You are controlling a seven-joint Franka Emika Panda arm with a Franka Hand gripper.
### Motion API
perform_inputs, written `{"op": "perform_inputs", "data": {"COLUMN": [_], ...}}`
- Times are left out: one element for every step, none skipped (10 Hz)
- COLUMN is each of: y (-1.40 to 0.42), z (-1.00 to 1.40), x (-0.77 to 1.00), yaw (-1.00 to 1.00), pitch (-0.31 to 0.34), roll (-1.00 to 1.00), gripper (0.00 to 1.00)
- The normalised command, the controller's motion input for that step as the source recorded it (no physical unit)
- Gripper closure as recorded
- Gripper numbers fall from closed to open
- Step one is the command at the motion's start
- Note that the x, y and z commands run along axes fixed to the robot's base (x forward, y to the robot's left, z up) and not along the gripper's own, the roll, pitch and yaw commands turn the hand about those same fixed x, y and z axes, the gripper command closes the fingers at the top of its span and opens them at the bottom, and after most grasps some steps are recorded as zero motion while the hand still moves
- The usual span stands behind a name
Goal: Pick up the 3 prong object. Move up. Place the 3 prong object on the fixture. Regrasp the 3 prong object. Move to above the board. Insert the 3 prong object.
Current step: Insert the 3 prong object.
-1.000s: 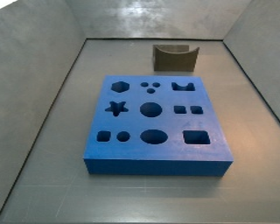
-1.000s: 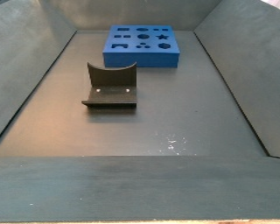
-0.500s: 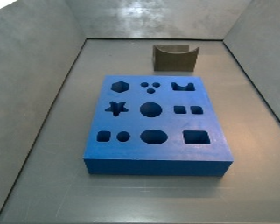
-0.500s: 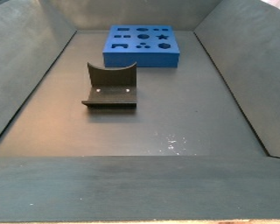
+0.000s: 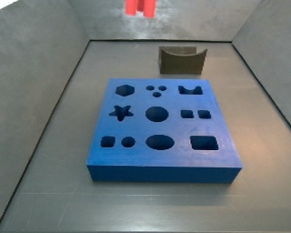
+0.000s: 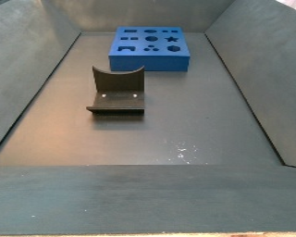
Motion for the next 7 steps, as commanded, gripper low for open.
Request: {"op": "perform_inputs", "data": {"y": [0.20, 0.21, 0.13, 0.15, 0.14, 0.00, 0.00], "z": [-0.40, -0.34, -0.30, -0.27, -0.17, 0.00, -0.03], "x": [0.01, 0.05, 0.04, 0.00, 0.00, 0.00, 0.00], "yaw": [-0.53, -0.58, -0.63, -0.59, -0.53, -0.04, 0.00], "pitch": [0.000, 0.000, 0.000, 0.000, 0.000, 0.006, 0.000], "roll": [0.03, 0.07, 0.09, 0.07, 0.02, 0.00, 0.00], "gripper": [1.00, 1.00, 1.00, 1.00, 1.00, 1.00, 1.00]}}
